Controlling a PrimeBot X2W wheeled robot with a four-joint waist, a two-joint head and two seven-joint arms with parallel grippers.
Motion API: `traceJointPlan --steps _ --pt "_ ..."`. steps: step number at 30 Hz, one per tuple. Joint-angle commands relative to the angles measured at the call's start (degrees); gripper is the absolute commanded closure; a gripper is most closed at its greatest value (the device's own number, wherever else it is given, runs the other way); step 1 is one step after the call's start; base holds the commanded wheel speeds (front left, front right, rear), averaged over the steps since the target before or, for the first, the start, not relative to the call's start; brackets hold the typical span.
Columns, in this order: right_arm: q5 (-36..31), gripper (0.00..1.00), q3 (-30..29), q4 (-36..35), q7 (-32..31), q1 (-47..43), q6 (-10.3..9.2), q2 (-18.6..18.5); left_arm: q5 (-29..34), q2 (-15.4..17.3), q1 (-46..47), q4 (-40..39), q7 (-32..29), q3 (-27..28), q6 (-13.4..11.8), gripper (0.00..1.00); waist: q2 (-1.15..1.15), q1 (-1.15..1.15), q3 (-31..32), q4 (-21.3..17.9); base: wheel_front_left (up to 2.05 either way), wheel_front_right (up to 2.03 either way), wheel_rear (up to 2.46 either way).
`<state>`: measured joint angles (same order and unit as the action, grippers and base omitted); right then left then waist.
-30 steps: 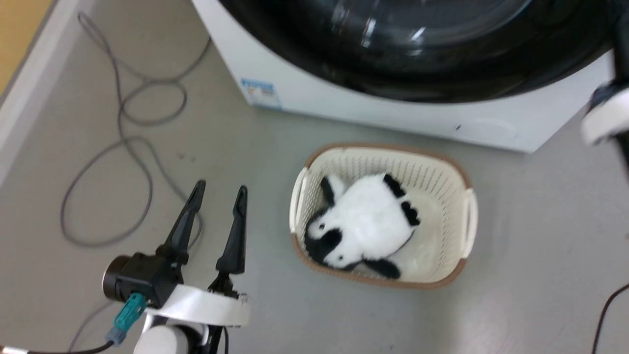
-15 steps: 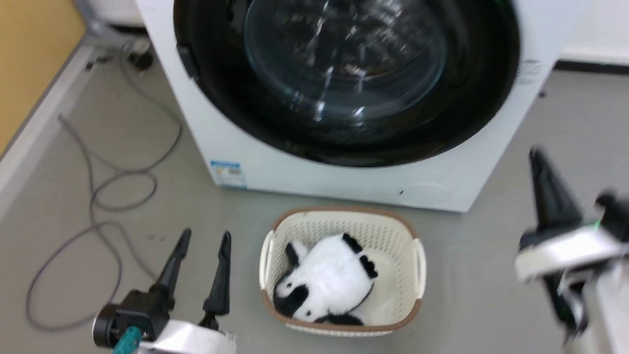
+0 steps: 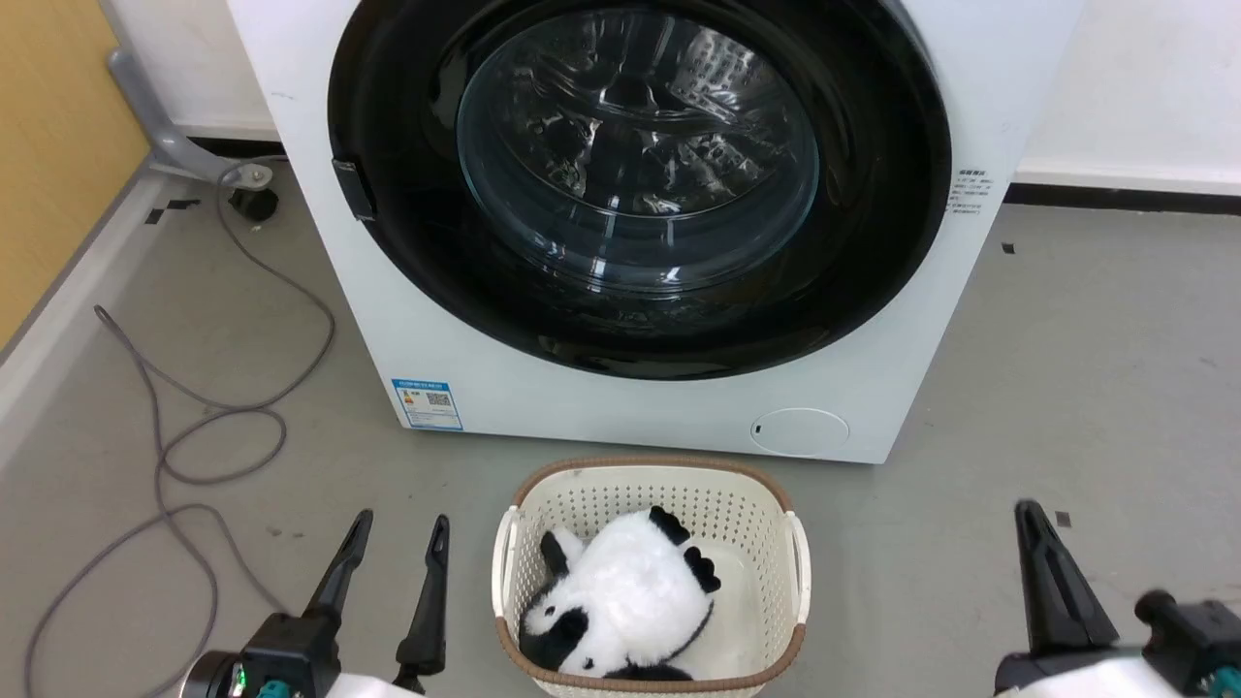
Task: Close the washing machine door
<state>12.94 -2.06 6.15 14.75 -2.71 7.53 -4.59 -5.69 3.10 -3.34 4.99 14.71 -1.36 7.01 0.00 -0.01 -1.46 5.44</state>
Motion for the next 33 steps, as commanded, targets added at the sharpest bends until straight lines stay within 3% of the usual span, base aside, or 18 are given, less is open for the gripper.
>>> traceJointPlan --steps 1,2,10,11,33 --pt "-0.16 0.76 -0.46 -0.95 0.24 -1.22 -0.04 0.6 0.47 0.17 -0.75 0.32 0.29 0.18 -0.31 0.0 0.0 0.01 0.27 -0.07 0.0 0.0 0.0" --pt "-0.54 0.0 -0.49 -1.38 0.24 -1.78 -0.04 0.81 0.6 0.15 -0.88 0.43 0.29 0.26 -0.41 0.0 0.0 0.01 0.35 -0.1 0.0 0.0 0.0" --pt "-2.83 0.0 -0.12 -2.33 0.24 -2.96 -0.04 1.52 0.36 0.0 -0.91 0.3 0.29 0.59 -0.87 0.0 0.0 0.01 0.24 -0.06 0.0 0.0 0.0" --pt "-2.42 1.0 -0.01 -2.02 0.0 -2.46 0.0 1.21 0.27 -0.05 -0.56 0.34 0.0 0.48 -0.78 1.0 0.0 0.01 0.24 -0.06 0.0 0.0 0.0" --pt "-3.78 1.0 0.33 -2.53 -1.98 -1.75 -0.01 1.27 0.79 -0.11 -0.02 -0.37 -2.05 0.46 -1.61 1.0 0.0 0.01 0.39 -0.78 0.0 0.0 0.0"
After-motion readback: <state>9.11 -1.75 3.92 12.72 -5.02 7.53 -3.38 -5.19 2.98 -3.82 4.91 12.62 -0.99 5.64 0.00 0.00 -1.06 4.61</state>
